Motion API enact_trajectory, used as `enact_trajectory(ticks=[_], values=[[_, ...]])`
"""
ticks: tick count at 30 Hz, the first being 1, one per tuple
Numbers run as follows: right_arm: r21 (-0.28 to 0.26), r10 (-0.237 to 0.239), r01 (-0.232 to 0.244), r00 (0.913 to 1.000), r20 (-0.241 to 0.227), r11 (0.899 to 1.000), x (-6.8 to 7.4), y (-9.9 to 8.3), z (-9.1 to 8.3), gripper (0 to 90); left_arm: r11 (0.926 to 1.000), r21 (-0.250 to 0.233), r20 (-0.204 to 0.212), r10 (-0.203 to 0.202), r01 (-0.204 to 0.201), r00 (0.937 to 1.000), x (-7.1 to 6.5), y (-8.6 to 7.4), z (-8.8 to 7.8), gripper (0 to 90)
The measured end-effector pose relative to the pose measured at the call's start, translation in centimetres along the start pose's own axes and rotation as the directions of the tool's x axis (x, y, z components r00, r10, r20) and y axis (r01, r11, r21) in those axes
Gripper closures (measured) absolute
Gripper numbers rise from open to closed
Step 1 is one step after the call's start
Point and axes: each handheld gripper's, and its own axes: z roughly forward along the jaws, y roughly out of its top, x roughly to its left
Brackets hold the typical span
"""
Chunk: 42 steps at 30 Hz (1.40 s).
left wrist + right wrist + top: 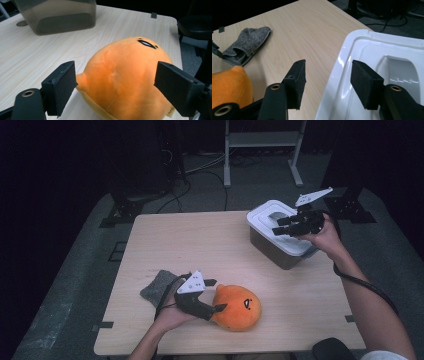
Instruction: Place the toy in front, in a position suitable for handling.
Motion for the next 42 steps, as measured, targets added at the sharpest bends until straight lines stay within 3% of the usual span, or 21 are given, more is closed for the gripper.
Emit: enact_trajectory(ticks=[22,42], values=[[-0.001,0.019,-0.019,0.9936,0.111,1.000,-2.5,0.8,-0.1,43.2,0.9986,0.031,-0.050,-0.041,0.043,0.9979,0.7,-1.6,-2.0,12.0],[0.008,0.058,-0.061,0.9801,0.190,0.998,-4.6,0.8,0.4,42.7,0.9979,0.010,-0.071,-0.063,0.064,0.9955,1.2,-2.1,-2.8,12.0]])
